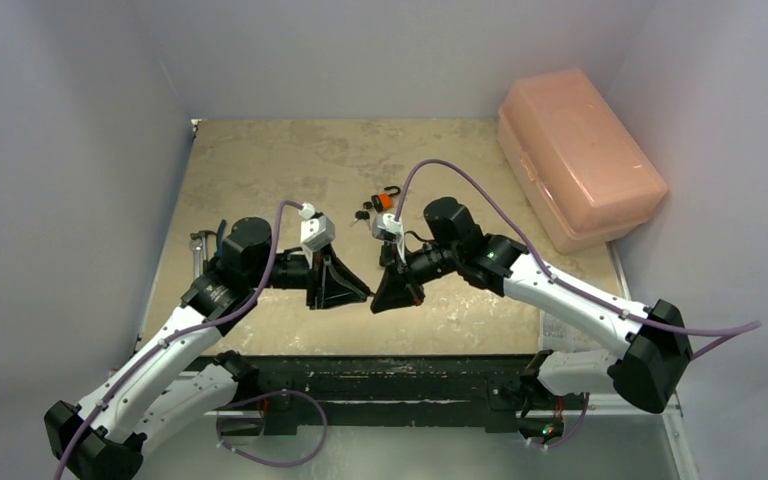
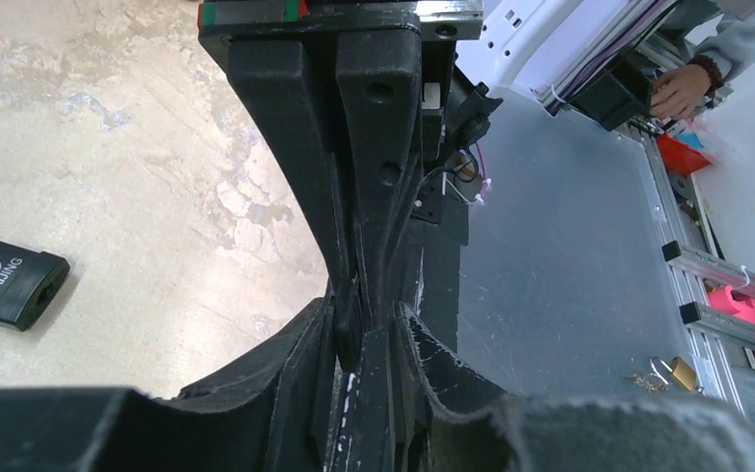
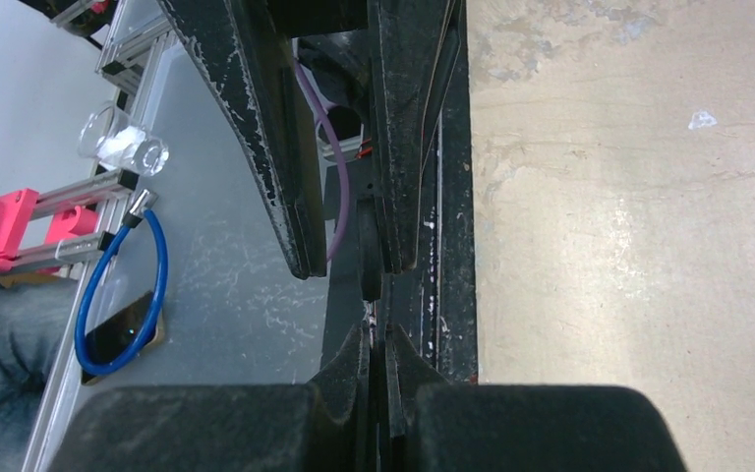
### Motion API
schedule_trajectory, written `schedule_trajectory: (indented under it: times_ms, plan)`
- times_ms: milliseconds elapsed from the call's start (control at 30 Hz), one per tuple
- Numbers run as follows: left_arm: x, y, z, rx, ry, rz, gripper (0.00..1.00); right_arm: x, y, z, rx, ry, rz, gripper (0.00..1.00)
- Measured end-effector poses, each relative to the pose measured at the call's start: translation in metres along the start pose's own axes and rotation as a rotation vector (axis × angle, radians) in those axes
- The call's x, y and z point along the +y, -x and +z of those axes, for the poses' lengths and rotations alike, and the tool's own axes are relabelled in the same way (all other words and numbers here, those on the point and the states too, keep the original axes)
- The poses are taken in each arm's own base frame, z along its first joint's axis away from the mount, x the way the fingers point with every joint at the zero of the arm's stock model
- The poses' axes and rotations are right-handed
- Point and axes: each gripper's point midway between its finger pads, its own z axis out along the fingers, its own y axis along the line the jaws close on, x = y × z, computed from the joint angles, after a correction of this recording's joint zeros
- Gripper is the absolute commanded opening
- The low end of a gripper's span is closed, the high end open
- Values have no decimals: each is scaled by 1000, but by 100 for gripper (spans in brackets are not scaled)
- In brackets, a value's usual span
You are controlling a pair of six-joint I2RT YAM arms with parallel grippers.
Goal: Unlock with the key
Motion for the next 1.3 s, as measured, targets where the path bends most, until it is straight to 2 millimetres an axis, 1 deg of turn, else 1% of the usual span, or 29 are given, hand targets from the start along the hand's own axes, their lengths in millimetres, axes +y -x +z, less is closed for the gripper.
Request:
schedule_trajectory:
  times_ms: [100,167,333,567,667,800,1033,1067,1133,1200,1267,1300]
  plan:
    - [0,1,0,-4,-1,2,24,0,1,0,5,5,2,0]
    - [1,2,1,-6,-2,4,21,0,2,1,8,10,-1,0]
    - [2,1,2,-4,-1,-5,18,-1,1,3,16,23,2,0]
    - [3,-1,4,-2,-7,-20,18,-1,1,3,16,22,-2,0]
    - [3,-3,4,0,-10,-26,14,-1,1,3,16,21,-5,0]
    - [4,-3,5,0,-10,-29,1,-2,1,2,15,19,-5,0]
    - [4,-2,5,-1,-8,-42,0,-3,1,2,14,17,-3,0]
    - [4,-2,5,-2,-7,-42,0,-3,1,2,14,16,-3,9]
    - [5,-2,5,-3,0,-42,0,-5,2,1,11,8,2,30]
    - [7,-2,5,-4,12,-42,0,-11,4,-1,3,-24,12,44]
    - [9,-2,3,-8,33,-35,0,-22,8,-6,-17,-85,38,53]
    - [11,-1,3,-14,51,-26,0,-28,12,-10,-38,-127,48,61]
